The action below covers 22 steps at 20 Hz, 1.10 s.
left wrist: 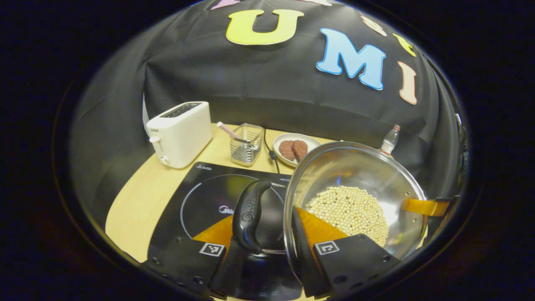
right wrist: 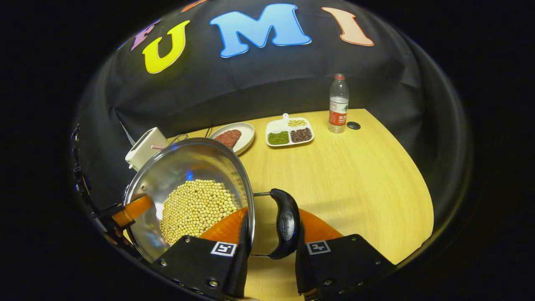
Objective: First push the handle of the pot to place it horizontally, then grasp the pot with both hands and set it on the induction cooktop.
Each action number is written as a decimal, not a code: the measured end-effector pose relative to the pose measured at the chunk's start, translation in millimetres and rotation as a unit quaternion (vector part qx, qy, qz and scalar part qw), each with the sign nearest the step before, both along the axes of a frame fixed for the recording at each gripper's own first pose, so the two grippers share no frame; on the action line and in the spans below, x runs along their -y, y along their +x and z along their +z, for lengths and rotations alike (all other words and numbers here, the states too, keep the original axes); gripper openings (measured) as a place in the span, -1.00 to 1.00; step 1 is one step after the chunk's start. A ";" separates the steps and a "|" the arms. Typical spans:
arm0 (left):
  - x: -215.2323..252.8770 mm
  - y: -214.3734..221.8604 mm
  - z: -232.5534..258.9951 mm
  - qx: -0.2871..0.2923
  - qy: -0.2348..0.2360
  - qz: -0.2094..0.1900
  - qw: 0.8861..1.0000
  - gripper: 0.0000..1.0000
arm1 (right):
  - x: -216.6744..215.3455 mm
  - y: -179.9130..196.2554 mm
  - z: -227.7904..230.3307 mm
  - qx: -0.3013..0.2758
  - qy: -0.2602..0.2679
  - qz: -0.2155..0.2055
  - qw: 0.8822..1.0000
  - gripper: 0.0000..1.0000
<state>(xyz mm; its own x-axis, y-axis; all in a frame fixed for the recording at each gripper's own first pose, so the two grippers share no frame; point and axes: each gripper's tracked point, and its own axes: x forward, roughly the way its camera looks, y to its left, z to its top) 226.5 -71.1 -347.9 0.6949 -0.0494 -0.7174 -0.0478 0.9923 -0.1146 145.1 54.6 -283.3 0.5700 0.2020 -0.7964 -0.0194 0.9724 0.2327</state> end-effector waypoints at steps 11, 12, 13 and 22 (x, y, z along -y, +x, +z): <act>2.4 0.0 -1.5 0.002 0.000 0.003 1.000 0.35 | -100.4 -4.4 0.7 -0.003 0.005 -0.002 1.000 -0.07; 2.4 -0.3 -1.5 0.002 -0.001 0.002 1.000 0.28 | -107.4 -4.6 -0.2 -0.004 0.005 -0.004 1.000 -0.08; 2.6 0.2 -1.9 0.001 -0.001 0.001 1.000 0.28 | -114.8 -3.6 -1.4 -0.005 0.004 -0.005 1.000 -0.08; 1.7 -1.0 -0.1 -0.020 -0.003 0.000 1.000 0.35 | -164.0 -1.4 -25.9 -0.030 -0.001 -0.007 1.000 -0.08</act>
<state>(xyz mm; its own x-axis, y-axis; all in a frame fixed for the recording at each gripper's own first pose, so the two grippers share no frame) 225.5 -72.8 -348.0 0.6649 -0.0543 -0.7449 -0.0522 0.9915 -0.1188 143.7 218.6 -309.1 0.5240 0.1922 -0.8298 0.0090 0.9729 0.2310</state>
